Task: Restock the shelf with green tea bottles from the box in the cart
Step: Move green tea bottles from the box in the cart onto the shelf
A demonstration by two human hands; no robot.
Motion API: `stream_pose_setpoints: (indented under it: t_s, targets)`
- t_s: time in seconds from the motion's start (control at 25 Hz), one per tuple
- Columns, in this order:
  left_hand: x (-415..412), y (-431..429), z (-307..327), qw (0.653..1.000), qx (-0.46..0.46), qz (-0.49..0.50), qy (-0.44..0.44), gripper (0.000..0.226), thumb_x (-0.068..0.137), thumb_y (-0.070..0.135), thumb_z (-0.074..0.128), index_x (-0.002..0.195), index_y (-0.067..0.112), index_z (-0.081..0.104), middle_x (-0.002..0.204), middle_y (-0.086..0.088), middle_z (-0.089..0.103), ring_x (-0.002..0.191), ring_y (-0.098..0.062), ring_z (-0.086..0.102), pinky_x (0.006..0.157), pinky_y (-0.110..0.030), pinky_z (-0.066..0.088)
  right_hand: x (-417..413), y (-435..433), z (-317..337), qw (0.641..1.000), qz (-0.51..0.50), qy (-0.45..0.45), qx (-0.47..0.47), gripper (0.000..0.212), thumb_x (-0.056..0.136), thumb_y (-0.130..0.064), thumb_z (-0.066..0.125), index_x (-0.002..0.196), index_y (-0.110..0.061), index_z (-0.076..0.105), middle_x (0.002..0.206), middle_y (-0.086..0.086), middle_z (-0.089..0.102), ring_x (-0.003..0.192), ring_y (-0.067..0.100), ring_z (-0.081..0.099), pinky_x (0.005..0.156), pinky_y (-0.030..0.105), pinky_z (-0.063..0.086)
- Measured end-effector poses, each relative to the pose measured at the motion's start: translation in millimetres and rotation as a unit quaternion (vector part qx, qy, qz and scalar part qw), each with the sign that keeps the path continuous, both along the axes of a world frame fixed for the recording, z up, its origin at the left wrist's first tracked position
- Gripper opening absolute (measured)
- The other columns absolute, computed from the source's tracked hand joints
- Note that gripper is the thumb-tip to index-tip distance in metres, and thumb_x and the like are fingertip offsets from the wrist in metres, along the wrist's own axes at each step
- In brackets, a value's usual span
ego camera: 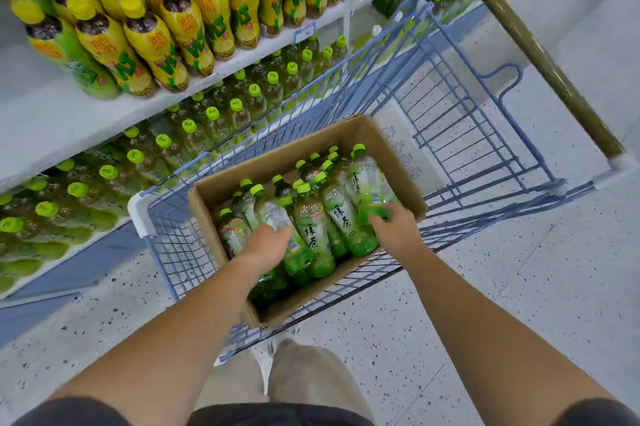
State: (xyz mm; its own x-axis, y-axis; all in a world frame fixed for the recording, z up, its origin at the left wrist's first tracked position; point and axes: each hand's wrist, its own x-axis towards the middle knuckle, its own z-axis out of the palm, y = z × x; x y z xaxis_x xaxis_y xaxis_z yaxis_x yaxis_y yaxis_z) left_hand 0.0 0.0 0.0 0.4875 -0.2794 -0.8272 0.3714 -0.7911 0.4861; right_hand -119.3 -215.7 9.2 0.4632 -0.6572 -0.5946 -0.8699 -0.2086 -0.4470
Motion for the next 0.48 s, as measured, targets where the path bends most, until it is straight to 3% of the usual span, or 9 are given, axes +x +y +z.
stream_pose_setpoints:
  t_s: [0.04,0.08,0.12,0.2,0.24,0.28,0.32,0.4,0.48]
  targets:
    - [-1,-3,-5,1.000,0.007,0.018,0.000,0.045,0.101,0.044,0.041,0.120,0.005,0.054,0.091,-0.005,0.049,0.076,-0.020,0.048,0.076,-0.032,0.031,4,-2,-2,1.000,0.000,0.002,-0.009,0.057,0.092,-0.031,0.060,0.141,-0.006,0.048,0.129,0.016,0.055,0.086,0.025,0.062,0.068,0.031,0.046]
    - [-1,-6,-13,0.998,0.030,0.048,-0.003,0.058,0.101,0.041,0.045,0.143,0.002,0.038,0.094,-0.004,0.052,0.078,-0.020,0.050,0.075,-0.031,0.034,10,-6,-4,1.000,-0.003,0.009,-0.010,0.054,0.092,-0.030,0.060,0.138,-0.005,0.048,0.126,0.014,0.056,0.088,0.026,0.060,0.070,0.032,0.045]
    - [-2,-8,-21,0.996,0.040,0.076,0.008,0.066,0.100,0.039,0.049,0.151,0.001,0.027,0.086,-0.001,0.050,0.071,-0.017,0.048,0.069,-0.031,0.037,16,-10,-8,1.000,-0.002,0.018,-0.004,0.048,0.093,-0.029,0.061,0.132,-0.006,0.050,0.120,0.012,0.058,0.089,0.027,0.059,0.071,0.033,0.045]
    - [-4,-12,-38,0.996,0.040,0.078,0.007,0.056,0.097,0.034,0.056,0.138,-0.001,0.043,0.066,-0.001,0.043,0.055,-0.016,0.043,0.057,-0.030,0.038,31,-18,-15,1.000,0.005,0.026,0.002,0.024,0.092,-0.028,0.061,0.110,-0.012,0.054,0.098,0.006,0.060,0.085,0.026,0.061,0.071,0.034,0.046]
    - [-3,-14,-48,0.996,0.044,0.075,0.007,0.039,0.094,0.032,0.059,0.118,0.001,0.055,0.063,-0.003,0.043,0.052,-0.018,0.043,0.056,-0.030,0.039,39,-22,-20,1.000,0.006,0.029,-0.003,0.015,0.092,-0.027,0.061,0.094,-0.014,0.053,0.090,0.004,0.059,0.081,0.025,0.061,0.070,0.034,0.046]
    - [-1,-16,-53,0.995,0.051,0.081,0.004,0.026,0.093,0.031,0.061,0.096,0.006,0.056,0.061,-0.004,0.043,0.051,-0.019,0.043,0.056,-0.031,0.039,47,-24,-24,1.000,0.003,0.027,-0.008,0.018,0.091,-0.026,0.062,0.082,-0.016,0.050,0.084,0.004,0.058,0.078,0.025,0.060,0.070,0.036,0.047]
    - [1,-17,-60,0.995,0.056,0.085,-0.007,0.025,0.091,0.031,0.062,0.087,0.009,0.052,0.061,-0.004,0.043,0.051,-0.019,0.043,0.057,-0.031,0.039,54,-26,-30,0.999,-0.001,0.037,-0.011,0.023,0.091,-0.026,0.063,0.075,-0.019,0.046,0.080,0.004,0.058,0.076,0.024,0.059,0.072,0.038,0.049]
    - [4,-23,-68,0.993,0.063,0.100,-0.022,0.035,0.089,0.034,0.066,0.106,0.007,0.052,0.068,-0.003,0.051,0.054,-0.017,0.050,0.054,-0.027,0.040,62,-26,-36,0.999,-0.015,0.031,-0.013,0.034,0.090,-0.027,0.066,0.072,-0.022,0.038,0.076,-0.001,0.053,0.078,0.023,0.056,0.079,0.041,0.051]
    - [8,-28,-73,0.990,0.072,0.121,-0.025,0.072,0.084,0.040,0.072,0.136,0.002,0.041,0.076,-0.003,0.057,0.057,-0.016,0.057,0.048,-0.026,0.039,60,-25,-46,0.999,-0.020,0.025,-0.018,0.037,0.087,-0.029,0.072,0.075,-0.023,0.038,0.076,-0.006,0.050,0.083,0.022,0.054,0.083,0.041,0.051]
